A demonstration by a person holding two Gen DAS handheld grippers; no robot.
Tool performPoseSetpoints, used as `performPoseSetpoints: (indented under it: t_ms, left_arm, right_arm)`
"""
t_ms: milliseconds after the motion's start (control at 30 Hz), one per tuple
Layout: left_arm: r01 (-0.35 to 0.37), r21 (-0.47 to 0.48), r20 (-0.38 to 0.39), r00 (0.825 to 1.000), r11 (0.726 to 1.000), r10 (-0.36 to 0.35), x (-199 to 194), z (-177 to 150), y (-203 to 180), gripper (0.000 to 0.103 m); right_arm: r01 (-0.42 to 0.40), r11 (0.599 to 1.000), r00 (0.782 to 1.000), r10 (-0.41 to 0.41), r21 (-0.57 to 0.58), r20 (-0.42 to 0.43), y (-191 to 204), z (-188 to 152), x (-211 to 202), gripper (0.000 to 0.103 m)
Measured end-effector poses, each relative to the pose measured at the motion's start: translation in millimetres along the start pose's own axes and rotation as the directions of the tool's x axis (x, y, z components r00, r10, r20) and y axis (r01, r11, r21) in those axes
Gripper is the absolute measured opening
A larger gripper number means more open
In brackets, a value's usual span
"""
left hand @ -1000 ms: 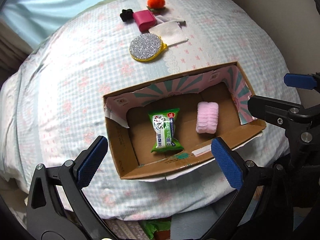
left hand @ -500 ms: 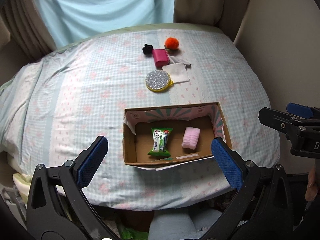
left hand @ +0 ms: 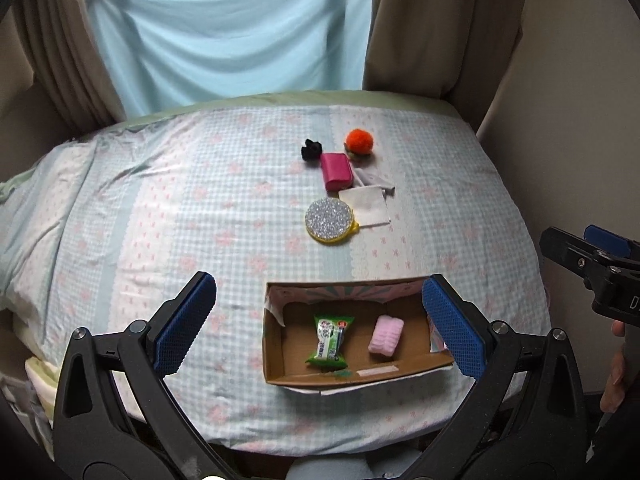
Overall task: Organize soft objects
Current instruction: 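Lift both tools away from the box toward the remaining items, then grasp the pink pouch with the left tool while the right grasps the orange pom-pom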
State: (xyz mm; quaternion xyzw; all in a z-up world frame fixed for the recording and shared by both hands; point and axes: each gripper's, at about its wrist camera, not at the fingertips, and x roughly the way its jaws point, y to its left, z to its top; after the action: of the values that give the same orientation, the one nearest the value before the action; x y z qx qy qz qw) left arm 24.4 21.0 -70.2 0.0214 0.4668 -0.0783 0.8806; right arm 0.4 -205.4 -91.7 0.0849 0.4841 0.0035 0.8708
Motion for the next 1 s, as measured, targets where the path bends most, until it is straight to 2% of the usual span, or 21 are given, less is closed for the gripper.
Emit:
performPoseSetpoints:
  t_ms: [233,467,800,1000]
  left_arm:
    - [0.019,-0.031,0.020,1.000,0.999,-0.018,32.0,58.2,10.1,0.103]
    - [0.001,-0.094,0.020,1.000,0.996,0.001,95.1,105.3,1.7,0.103]
    - [-0.097,-0.227,-0.027,0.995,0.969,0.093,209.8,139.6,-22.5,0.103]
    - [-0.092,-0.266,-0.066,0.995,0.960,0.077,312.7,146.5,-36.4,0.103]
  right_arm:
    - [0.006,1.000,0.998,-0.007,0.011,0.060,7.6,52.8,16.8,0.103]
    - [-0.014,1.000,0.995,0.015,-0.012,0.101,4.6,114.0,60.2,0.103]
    - [-0.099,0.993,0.992,0.104,-0.069,0.075,-18.7,195.6,166.9,0.103]
    - [-0.152,0.983,0.987,0.156,-0.100,0.027,-35.7,230.9,256.6,0.103]
